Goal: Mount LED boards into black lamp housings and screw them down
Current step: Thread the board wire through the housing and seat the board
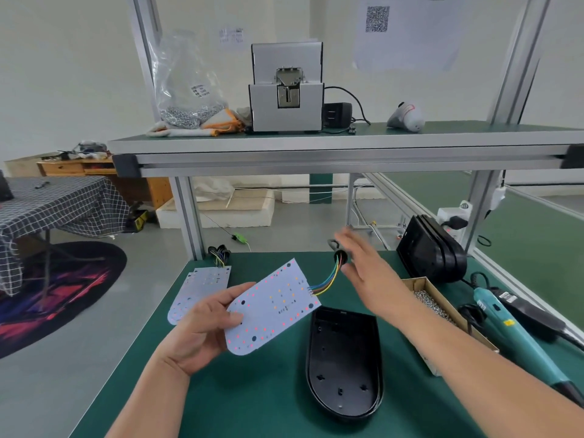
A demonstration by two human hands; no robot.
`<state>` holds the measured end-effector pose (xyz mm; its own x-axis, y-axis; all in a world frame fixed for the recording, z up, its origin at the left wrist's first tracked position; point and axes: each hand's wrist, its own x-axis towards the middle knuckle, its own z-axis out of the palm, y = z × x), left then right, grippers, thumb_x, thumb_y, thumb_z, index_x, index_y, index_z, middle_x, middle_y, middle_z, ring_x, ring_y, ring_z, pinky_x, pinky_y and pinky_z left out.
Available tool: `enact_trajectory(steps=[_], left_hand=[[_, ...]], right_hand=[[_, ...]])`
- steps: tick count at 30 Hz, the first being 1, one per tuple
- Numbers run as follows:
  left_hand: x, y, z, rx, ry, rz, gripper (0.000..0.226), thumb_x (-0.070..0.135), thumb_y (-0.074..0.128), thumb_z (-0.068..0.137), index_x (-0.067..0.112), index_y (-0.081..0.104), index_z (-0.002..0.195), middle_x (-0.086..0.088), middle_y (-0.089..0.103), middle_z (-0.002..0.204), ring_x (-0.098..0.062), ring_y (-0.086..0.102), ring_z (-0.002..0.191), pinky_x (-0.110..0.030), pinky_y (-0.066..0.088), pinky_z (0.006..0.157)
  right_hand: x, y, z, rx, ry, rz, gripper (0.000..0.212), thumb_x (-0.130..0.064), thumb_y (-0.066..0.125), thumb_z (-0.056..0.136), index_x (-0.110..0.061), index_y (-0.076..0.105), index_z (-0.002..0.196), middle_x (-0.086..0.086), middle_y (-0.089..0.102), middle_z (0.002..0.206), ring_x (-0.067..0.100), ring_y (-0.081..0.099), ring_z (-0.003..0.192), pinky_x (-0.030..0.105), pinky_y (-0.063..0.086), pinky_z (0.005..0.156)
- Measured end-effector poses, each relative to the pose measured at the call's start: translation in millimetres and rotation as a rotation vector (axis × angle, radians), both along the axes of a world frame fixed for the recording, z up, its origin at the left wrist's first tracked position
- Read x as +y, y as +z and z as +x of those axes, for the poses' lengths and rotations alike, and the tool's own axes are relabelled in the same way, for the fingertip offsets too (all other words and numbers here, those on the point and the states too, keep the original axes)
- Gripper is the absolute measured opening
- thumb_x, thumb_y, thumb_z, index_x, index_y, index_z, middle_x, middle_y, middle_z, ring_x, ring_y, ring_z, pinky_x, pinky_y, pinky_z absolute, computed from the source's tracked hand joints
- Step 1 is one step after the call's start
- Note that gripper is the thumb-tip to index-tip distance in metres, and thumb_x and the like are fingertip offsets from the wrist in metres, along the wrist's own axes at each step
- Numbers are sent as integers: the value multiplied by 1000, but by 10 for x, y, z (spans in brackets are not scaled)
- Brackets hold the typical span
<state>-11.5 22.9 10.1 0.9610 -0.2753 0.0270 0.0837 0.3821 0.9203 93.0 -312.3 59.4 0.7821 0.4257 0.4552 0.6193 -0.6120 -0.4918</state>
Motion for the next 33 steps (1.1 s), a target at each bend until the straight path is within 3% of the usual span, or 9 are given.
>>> enact_trajectory(steps=[3,5,7,10,15,18,25,30,33], left_hand=[[-52,28,-7,-6,-21,-8,72,7,82,73,11,66,142,-19,65,144,-37,72,117,-47,61,93],[-103,45,4,-23,-25,-16,69,3,81,74,9,66,141,-19,67,140,-35,72,111,-45,62,90],[-174,69,22,-17,5,-24,67,-3,76,77,1,61,141,-23,67,134,-35,72,105,-44,63,84],[-311,88,38,20,53,-22,63,1,73,81,-8,54,141,-23,70,125,-31,74,95,-40,63,74],[-535,51,59,91,96,59,58,15,76,83,-8,58,133,-21,74,120,-30,74,93,-40,63,70],[-641,20,97,94,105,33,52,19,74,86,-5,68,132,-24,74,124,-30,74,98,-37,62,77],[-676,25,170,88,227,-63,46,17,73,84,2,71,128,-22,75,124,-30,75,95,-39,63,74],[-549,51,182,164,385,-121,34,13,60,99,-2,68,128,-12,78,99,-25,77,77,-34,60,56],[-450,50,190,204,457,-151,25,12,58,103,3,70,124,-9,79,100,-22,78,78,-32,62,59]], right_hand=[[99,-44,36,-40,32,13,30,-12,55,107,-17,62,136,-8,50,154,3,45,138,27,34,118],[149,-68,-7,51,12,62,16,-26,52,110,-23,66,117,-13,71,119,5,62,107,30,47,95],[181,-91,-77,158,32,147,21,-36,48,111,-27,61,97,-11,71,87,11,63,85,33,48,81],[245,-116,-183,226,42,193,29,-42,46,111,-25,56,91,-6,63,68,15,57,67,36,48,71],[508,-159,-299,168,61,-127,26,-35,48,110,-16,62,100,7,75,101,31,67,96,39,48,79],[651,-188,-354,125,148,-306,15,-20,47,102,-14,60,97,12,72,102,35,61,92,40,45,76],[673,-132,-378,192,213,-278,30,-32,43,105,-14,67,104,0,65,107,22,60,95,39,50,87],[434,-99,-296,-1,152,-324,25,-33,56,103,-21,72,118,-2,67,103,19,62,102,38,47,92],[177,-100,-192,-64,117,-315,17,-25,60,102,-20,71,113,-5,68,101,18,63,100,40,48,93]])
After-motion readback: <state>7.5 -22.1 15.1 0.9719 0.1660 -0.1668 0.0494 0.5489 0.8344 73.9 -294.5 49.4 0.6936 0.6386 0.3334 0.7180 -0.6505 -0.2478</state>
